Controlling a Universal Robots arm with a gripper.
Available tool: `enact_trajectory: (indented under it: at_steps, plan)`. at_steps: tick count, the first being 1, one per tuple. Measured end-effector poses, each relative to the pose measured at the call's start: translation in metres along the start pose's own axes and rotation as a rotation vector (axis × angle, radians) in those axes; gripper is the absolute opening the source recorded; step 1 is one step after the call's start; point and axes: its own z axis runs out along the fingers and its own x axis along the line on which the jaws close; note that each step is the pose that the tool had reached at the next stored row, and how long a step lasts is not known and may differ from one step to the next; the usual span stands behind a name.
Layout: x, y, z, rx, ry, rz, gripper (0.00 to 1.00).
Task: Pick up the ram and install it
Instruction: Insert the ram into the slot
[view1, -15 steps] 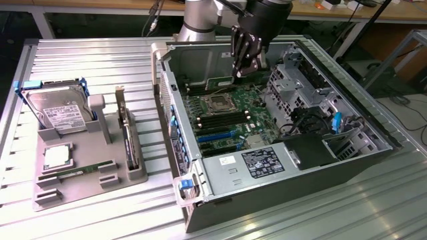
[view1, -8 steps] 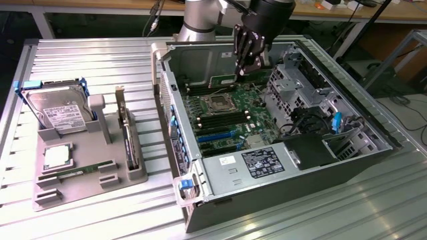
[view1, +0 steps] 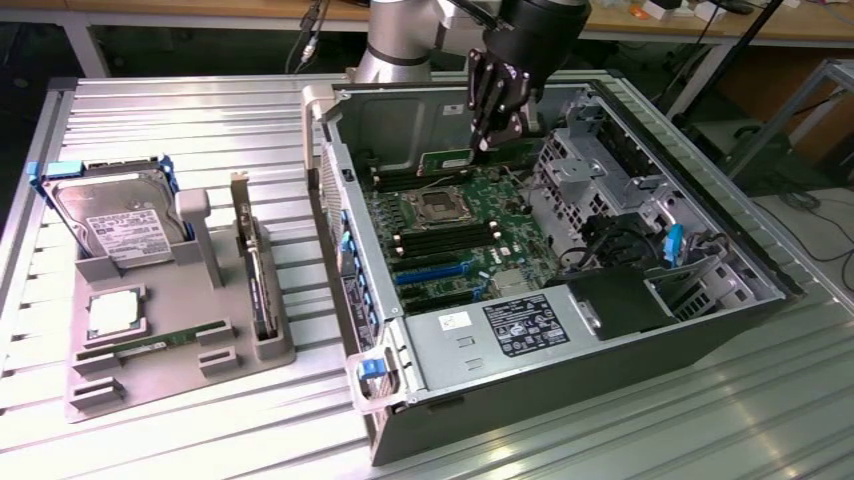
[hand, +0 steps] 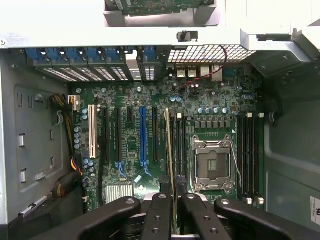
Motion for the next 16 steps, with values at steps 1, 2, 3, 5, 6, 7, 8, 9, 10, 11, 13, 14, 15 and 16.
enact_trajectory:
  at_steps: [1, 2, 3, 5, 6, 7, 8, 9, 10, 11, 13, 14, 15, 16]
  plan:
    - [0.0000, 0.0000, 0.0000, 0.0000, 0.0000, 0.000, 0.14]
    - [0.0000, 0.0000, 0.0000, 0.0000, 0.0000, 0.000, 0.14]
    - [0.0000, 0.0000, 0.0000, 0.0000, 0.0000, 0.000, 0.14]
    - [0.0000, 0.0000, 0.0000, 0.0000, 0.0000, 0.000, 0.14]
    - [0.0000, 0.0000, 0.0000, 0.0000, 0.0005, 0.000, 0.14]
    - [-0.0001, -0.0001, 0.0002, 0.0000, 0.0048, 0.000, 0.14]
    - [0.0000, -0.0001, 0.0006, 0.0000, 0.0057, 0.000, 0.14]
    - [0.0000, -0.0001, 0.0016, 0.0001, 0.0072, 0.000, 0.14]
    - [0.0001, -0.0004, 0.0033, -0.0003, 0.0078, 0.000, 0.14]
    - [0.0001, -0.0009, 0.0037, -0.0015, 0.0079, 0.001, 0.14]
    - [0.0001, -0.0016, 0.0051, -0.0027, 0.0077, 0.000, 0.14]
    - [0.0001, -0.0017, 0.0055, -0.0028, 0.0078, 0.000, 0.14]
    - [0.0001, -0.0017, 0.0057, -0.0028, 0.0079, 0.000, 0.14]
    - [0.0002, -0.0017, 0.0070, -0.0027, 0.0077, 0.000, 0.14]
